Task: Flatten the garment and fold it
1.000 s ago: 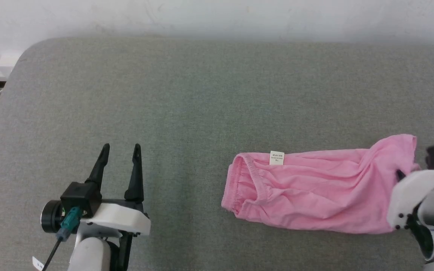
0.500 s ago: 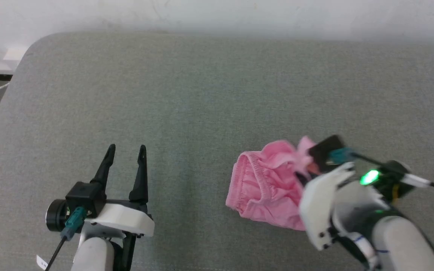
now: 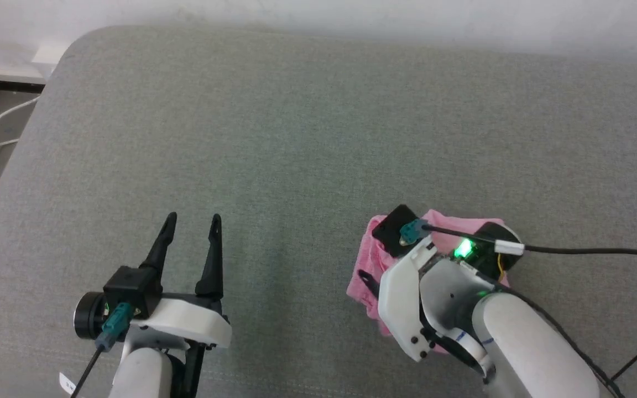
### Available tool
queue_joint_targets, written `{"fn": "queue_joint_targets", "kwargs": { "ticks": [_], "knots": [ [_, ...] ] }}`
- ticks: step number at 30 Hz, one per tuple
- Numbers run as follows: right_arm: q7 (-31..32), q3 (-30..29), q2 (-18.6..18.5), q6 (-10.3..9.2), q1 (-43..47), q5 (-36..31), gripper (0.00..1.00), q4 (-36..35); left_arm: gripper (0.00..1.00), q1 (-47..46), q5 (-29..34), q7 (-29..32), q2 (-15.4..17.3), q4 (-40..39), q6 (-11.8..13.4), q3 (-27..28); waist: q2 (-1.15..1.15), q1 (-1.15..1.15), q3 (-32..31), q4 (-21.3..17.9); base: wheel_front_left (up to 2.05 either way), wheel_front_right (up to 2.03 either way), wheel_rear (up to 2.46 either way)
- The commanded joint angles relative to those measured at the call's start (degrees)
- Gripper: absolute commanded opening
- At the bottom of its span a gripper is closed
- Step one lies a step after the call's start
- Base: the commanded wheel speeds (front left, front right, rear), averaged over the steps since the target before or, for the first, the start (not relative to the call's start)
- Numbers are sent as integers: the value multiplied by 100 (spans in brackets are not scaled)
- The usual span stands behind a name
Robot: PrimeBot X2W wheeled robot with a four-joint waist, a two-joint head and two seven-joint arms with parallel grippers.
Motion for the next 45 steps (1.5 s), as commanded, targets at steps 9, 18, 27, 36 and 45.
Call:
{"fn": "queue_joint_targets", "kwargs": {
  "ticks": [9, 18, 27, 36, 45],
  "knots": [
    [-1942, -678, 250, -5, -128, 345, 100, -321, 100, -6, -33, -33, -28, 36, -5, 19, 0, 0, -179, -138, 0, 0, 0],
    [-3659, -2703, 536, -5, 875, 595, 100, -768, 100, 48, 6, -33, -29, -32, -17, 56, 0, 0, -331, -338, 0, 0, 0],
    [-3835, -3458, 543, -5, 1771, 1290, 100, 36, 100, 69, 15, -33, -30, -122, -21, 82, 0, 0, -344, -437, 0, 0, 0],
    [-3402, -3183, 544, -5, 1648, 1860, 100, 971, 100, 25, -4, -33, -30, -159, -20, 55, 0, 0, -218, -396, 0, 0, 0],
    [-2761, -2748, 544, -5, 1195, 2159, 38, 1922, 100, -11, -20, -33, -30, -133, -8, 33, 0, 0, -143, -278, 0, 0, 0]
  ]
}}
